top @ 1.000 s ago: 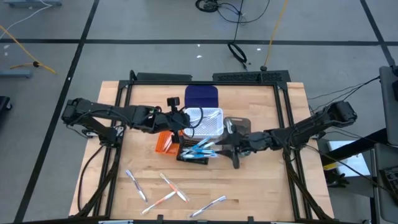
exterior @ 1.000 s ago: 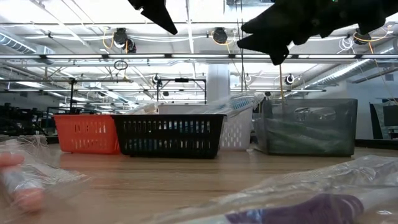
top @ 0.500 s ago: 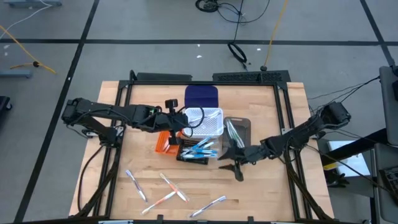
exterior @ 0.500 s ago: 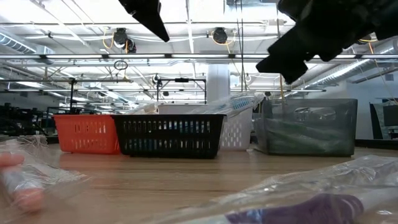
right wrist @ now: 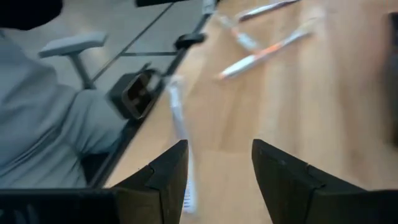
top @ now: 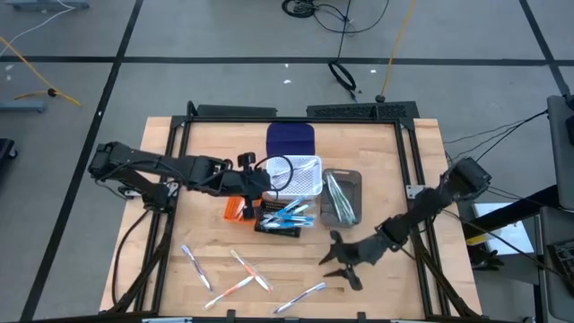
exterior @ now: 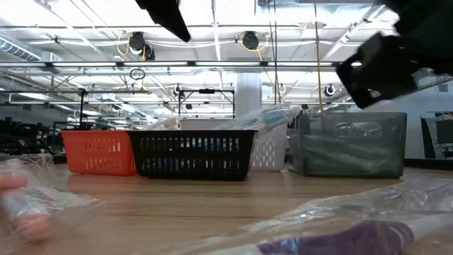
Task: Pick & Place Toothbrushes
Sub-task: Put the purple toothbrush into the white basket
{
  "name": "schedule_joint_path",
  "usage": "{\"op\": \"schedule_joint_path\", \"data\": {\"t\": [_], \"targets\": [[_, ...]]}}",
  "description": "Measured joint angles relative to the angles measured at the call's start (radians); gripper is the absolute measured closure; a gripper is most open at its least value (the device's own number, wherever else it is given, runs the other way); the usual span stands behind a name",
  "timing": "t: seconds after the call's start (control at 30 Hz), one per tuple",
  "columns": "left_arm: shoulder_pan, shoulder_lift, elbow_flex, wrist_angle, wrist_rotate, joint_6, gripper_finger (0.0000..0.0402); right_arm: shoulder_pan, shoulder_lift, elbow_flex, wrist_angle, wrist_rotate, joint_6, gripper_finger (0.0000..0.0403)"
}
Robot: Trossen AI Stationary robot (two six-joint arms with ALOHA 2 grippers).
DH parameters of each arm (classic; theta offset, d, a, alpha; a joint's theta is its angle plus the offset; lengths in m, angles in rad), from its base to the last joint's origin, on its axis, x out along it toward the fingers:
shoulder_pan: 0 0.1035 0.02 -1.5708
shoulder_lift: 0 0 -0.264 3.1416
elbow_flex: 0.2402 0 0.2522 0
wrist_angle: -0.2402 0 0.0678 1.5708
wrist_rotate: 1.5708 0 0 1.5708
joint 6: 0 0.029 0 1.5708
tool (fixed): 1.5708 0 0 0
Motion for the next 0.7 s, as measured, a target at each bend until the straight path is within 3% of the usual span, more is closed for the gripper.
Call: {"op": "schedule_joint_path", "data": {"t": [0.33,0.57,0.7], "targets": [[-0.081,0.0,0.0,0.008,-0.002,-0.124,0.0369,0.122,0.214,0.06,0.099,0.077,0.063,0.0234],[-0.141,0.0,0.0,0.007,-0.003,-0.171,0.0369,0.151,0.306,0.163,0.053,0.081,0.034,0.0234],[-0.165,0.0,0.0,0.007,-0.004,-0.182,0.0369,0.162,0.343,0.202,-0.023,0.138,0.03,0.0234]]}}
